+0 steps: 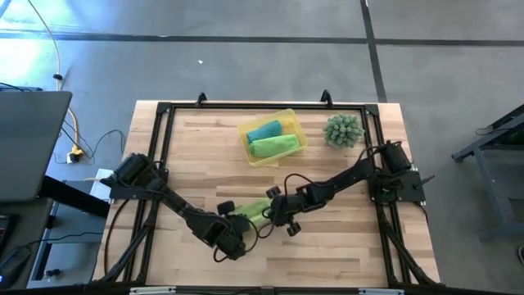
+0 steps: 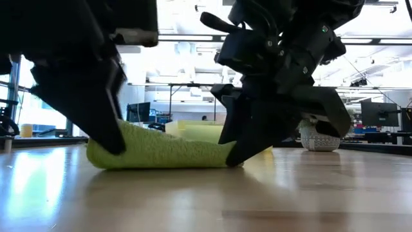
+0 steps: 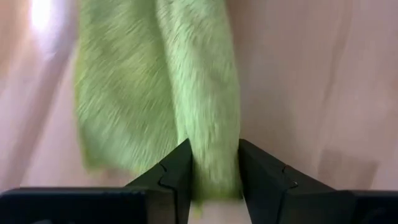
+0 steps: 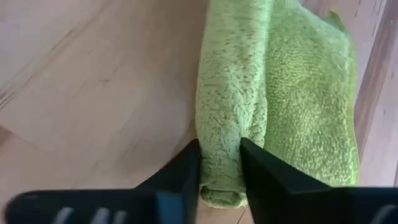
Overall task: Roll microfiber towels into tight, uniform cylinder then place into a basket
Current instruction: Roll the light green microfiber cloth
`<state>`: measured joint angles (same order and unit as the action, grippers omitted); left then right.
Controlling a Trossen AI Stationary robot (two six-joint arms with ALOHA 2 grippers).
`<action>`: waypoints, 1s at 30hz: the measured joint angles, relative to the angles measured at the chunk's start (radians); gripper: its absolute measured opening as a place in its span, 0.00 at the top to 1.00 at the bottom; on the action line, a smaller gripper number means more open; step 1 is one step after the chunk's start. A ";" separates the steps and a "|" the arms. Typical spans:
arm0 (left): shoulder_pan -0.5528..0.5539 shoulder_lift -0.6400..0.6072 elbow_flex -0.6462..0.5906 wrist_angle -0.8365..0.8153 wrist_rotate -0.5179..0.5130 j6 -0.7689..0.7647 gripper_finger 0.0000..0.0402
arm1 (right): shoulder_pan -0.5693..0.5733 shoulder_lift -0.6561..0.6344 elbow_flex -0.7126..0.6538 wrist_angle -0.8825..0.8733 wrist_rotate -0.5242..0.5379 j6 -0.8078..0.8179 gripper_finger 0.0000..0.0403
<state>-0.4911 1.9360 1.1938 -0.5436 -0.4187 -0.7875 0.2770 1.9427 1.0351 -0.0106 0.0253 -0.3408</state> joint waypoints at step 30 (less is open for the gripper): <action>0.033 -0.075 0.014 -0.063 -0.109 0.117 0.70 | -0.128 0.002 -0.003 -0.034 -0.391 0.343 0.98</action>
<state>-0.4584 1.8610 1.2075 -0.6070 -0.5281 -0.6708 0.1486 1.9442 1.0317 -0.0441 -0.3658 0.0026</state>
